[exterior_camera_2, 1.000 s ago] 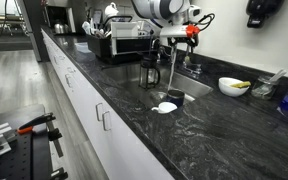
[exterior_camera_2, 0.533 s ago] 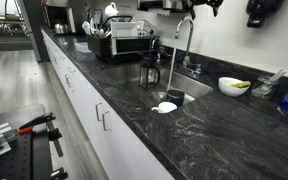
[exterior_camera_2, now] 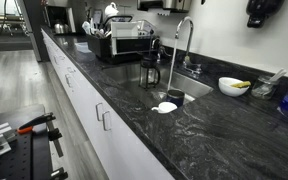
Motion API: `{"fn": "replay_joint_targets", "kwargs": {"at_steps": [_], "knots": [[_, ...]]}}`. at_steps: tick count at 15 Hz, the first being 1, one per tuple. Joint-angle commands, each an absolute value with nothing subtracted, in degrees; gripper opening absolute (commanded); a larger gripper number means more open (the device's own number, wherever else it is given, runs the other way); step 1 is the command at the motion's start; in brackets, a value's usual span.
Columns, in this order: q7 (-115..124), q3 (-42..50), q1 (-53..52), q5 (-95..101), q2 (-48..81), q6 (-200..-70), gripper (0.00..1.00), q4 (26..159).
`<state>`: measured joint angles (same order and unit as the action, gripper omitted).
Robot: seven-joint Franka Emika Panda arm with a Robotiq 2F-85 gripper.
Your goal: Open the tap
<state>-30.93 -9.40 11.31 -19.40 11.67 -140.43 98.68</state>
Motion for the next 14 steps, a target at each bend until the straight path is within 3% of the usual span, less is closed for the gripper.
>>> {"fn": "replay_joint_targets", "kwargs": {"at_steps": [1,14], "knots": [[-31.2,-6.9,9.4,-20.2,11.6,-137.6,1.0,98.2],[-18.1,-3.5,4.5,-9.3,9.6,-123.6,1.0,99.3]]}}
